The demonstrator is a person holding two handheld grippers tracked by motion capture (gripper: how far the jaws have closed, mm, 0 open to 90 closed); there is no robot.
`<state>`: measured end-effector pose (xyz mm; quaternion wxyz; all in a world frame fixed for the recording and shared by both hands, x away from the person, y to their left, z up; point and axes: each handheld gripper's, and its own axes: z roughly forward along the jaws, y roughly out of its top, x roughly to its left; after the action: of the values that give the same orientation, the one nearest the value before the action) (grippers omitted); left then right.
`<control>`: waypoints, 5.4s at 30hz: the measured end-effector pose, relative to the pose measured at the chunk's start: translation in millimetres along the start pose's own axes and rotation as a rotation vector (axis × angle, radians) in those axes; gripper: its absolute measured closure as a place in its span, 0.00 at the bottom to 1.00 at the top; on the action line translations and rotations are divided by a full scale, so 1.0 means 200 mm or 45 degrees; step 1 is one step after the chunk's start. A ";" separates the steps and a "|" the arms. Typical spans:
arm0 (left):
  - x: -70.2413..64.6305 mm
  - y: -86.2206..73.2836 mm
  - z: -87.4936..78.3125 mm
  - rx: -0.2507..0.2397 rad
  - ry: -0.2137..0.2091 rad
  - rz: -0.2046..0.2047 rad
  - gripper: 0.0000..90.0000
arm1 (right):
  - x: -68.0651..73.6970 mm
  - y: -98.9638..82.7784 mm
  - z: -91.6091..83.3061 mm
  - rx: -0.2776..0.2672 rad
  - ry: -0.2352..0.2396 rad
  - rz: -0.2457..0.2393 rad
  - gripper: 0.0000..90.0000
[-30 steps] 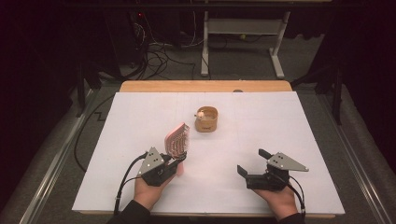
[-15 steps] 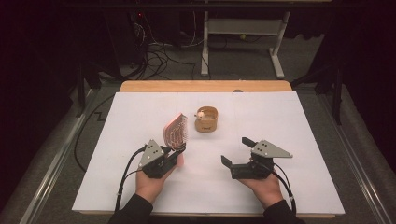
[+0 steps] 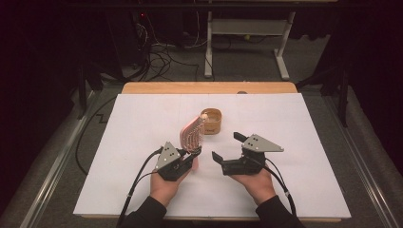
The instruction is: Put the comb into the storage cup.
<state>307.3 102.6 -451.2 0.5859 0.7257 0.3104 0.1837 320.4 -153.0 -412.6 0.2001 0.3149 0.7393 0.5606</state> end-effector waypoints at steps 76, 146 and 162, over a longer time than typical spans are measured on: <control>-0.32 -0.07 0.06 0.008 -0.033 0.123 0.87 | 0.25 0.06 -0.05 -0.077 0.078 0.041 0.20; -0.30 -0.06 0.07 0.044 -0.098 0.103 0.72 | 0.24 0.06 -0.07 -0.074 0.054 0.020 0.22; -0.28 -0.07 0.09 0.081 -0.133 0.097 0.63 | 0.22 0.07 -0.09 -0.089 0.031 0.013 0.22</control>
<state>273.2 53.2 -464.0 0.5705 0.7639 0.2572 0.1576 280.3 -132.4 -390.8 0.1991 0.3046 0.7201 0.5908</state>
